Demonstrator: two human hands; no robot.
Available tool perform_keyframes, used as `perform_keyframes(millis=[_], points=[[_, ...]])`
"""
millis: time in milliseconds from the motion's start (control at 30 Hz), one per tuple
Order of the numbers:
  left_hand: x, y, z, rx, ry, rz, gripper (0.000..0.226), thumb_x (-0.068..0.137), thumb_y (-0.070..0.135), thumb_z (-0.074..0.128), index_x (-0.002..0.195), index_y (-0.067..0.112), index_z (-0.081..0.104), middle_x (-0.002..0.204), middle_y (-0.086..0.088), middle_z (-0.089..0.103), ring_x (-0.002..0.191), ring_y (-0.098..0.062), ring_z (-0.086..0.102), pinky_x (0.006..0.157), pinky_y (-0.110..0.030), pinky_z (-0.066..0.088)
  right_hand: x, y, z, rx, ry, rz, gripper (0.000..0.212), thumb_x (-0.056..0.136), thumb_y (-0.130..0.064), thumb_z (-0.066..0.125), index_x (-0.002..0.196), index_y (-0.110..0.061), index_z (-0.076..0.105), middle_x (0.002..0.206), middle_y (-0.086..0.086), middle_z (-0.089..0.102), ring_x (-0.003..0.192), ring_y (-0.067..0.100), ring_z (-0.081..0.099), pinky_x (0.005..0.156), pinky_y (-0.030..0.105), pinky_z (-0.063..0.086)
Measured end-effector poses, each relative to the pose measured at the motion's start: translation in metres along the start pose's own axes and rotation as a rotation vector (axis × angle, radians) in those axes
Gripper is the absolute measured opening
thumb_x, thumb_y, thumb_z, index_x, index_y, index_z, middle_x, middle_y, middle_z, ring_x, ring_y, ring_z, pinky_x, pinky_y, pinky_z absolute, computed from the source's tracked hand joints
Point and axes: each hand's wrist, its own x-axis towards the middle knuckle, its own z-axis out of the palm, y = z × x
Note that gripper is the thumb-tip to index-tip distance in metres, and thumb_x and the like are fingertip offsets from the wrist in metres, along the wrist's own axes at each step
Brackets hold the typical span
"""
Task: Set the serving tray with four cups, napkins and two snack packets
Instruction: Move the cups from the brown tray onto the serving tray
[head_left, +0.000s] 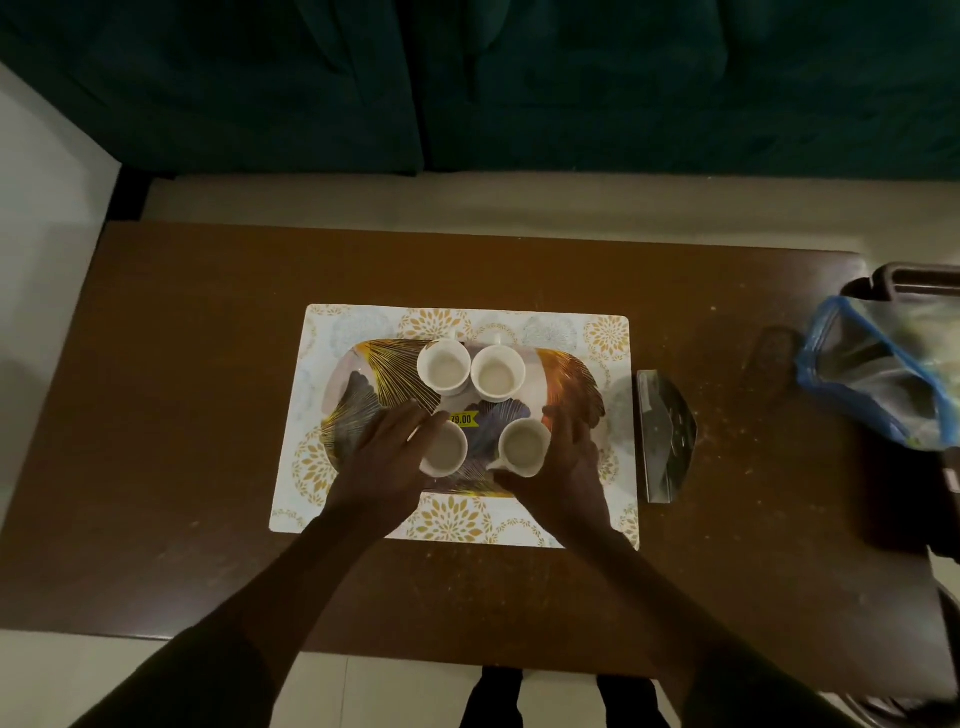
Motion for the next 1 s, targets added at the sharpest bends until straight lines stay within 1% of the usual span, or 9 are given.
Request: perform_keyframes(millis=[167, 267, 367, 467, 533, 600, 733, 900, 1000], points=[[0.0, 0.017, -0.003, -0.308, 0.05, -0.391, 0.069, 0.073, 0.047, 0.077, 0.13, 0.024, 0.046, 0.121, -0.001, 0.061, 0.107, -0.024, 0.061, 0.078, -0.041, 0.056, 0.004, -0.003, 0.003, 0.037, -0.043, -0.079, 0.069, 0.077, -0.006, 0.072, 0.139, -0.012, 0.042, 0.14, 0.011, 0.044, 0.128, 0.027, 0.042, 0.1, 0.038, 0.045], [0.001, 0.027, 0.001, -0.457, 0.137, -0.486, 0.067, 0.071, 0.038, 0.081, 0.127, 0.02, 0.048, 0.121, -0.004, 0.058, 0.107, -0.021, 0.058, 0.075, -0.031, 0.049, 0.006, -0.007, -0.001, 0.094, -0.065, -0.137, 0.075, 0.073, 0.008, 0.068, 0.14, -0.014, 0.043, 0.14, 0.01, 0.046, 0.127, 0.026, 0.045, 0.099, 0.036, 0.047], [0.001, 0.032, 0.004, -0.491, 0.146, -0.534, 0.066, 0.074, 0.027, 0.081, 0.131, 0.015, 0.05, 0.125, -0.009, 0.058, 0.114, -0.023, 0.056, 0.082, -0.027, 0.041, 0.0, -0.01, 0.0, 0.16, -0.021, -0.097, 0.07, 0.071, 0.002, 0.072, 0.135, -0.009, 0.046, 0.132, 0.01, 0.053, 0.121, 0.024, 0.05, 0.097, 0.037, 0.049], [0.001, 0.034, 0.004, -0.508, 0.161, -0.569, 0.063, 0.075, 0.02, 0.081, 0.13, 0.011, 0.053, 0.125, -0.012, 0.06, 0.115, -0.027, 0.055, 0.084, -0.025, 0.038, -0.01, -0.013, 0.007, 0.15, 0.068, -0.067, 0.071, 0.071, -0.014, 0.081, 0.132, -0.003, 0.046, 0.125, 0.013, 0.058, 0.113, 0.025, 0.056, 0.09, 0.031, 0.049], [0.002, 0.036, 0.004, -0.524, 0.172, -0.598, 0.063, 0.073, 0.017, 0.081, 0.13, 0.011, 0.054, 0.125, -0.013, 0.06, 0.115, -0.027, 0.054, 0.083, -0.024, 0.037, -0.016, -0.014, 0.012, 0.165, 0.094, -0.022, 0.073, 0.07, -0.021, 0.083, 0.13, -0.002, 0.045, 0.119, 0.014, 0.063, 0.106, 0.025, 0.062, 0.088, 0.037, 0.054], [0.002, 0.038, 0.004, -0.546, 0.189, -0.613, 0.062, 0.072, 0.016, 0.082, 0.128, 0.013, 0.055, 0.123, -0.012, 0.06, 0.113, -0.026, 0.054, 0.082, -0.024, 0.036, -0.019, -0.015, 0.016, 0.183, 0.1, 0.031, 0.064, 0.075, -0.019, 0.08, 0.127, -0.005, 0.047, 0.112, 0.012, 0.069, 0.099, 0.023, 0.067, 0.085, 0.037, 0.057], [0.003, 0.036, 0.004, -0.566, 0.197, -0.595, 0.061, 0.072, 0.016, 0.082, 0.128, 0.013, 0.056, 0.122, -0.012, 0.06, 0.112, -0.026, 0.056, 0.083, -0.026, 0.04, -0.016, -0.016, 0.021, 0.205, 0.109, 0.088, 0.049, 0.08, -0.014, 0.075, 0.121, -0.006, 0.05, 0.097, 0.011, 0.075, 0.089, 0.021, 0.072, 0.076, 0.023, 0.05], [0.007, 0.035, 0.001, -0.552, 0.211, -0.568, 0.057, 0.075, 0.017, 0.078, 0.129, 0.011, 0.057, 0.122, -0.013, 0.062, 0.115, -0.027, 0.056, 0.087, -0.03, 0.045, -0.012, -0.024, 0.027, 0.232, 0.138, 0.081, 0.05, 0.08, -0.015, 0.075, 0.122, -0.005, 0.05, 0.093, 0.011, 0.076, 0.085, 0.019, 0.072, 0.076, 0.027, 0.053], [0.01, 0.033, 0.001, -0.574, 0.234, -0.561, 0.055, 0.076, 0.016, 0.078, 0.127, 0.011, 0.058, 0.12, -0.013, 0.062, 0.112, -0.026, 0.058, 0.084, -0.027, 0.044, -0.009, -0.025, 0.029, 0.244, 0.155, 0.089, 0.051, 0.081, -0.016, 0.075, 0.124, -0.006, 0.049, 0.096, 0.01, 0.076, 0.088, 0.019, 0.072, 0.079, 0.029, 0.055]])
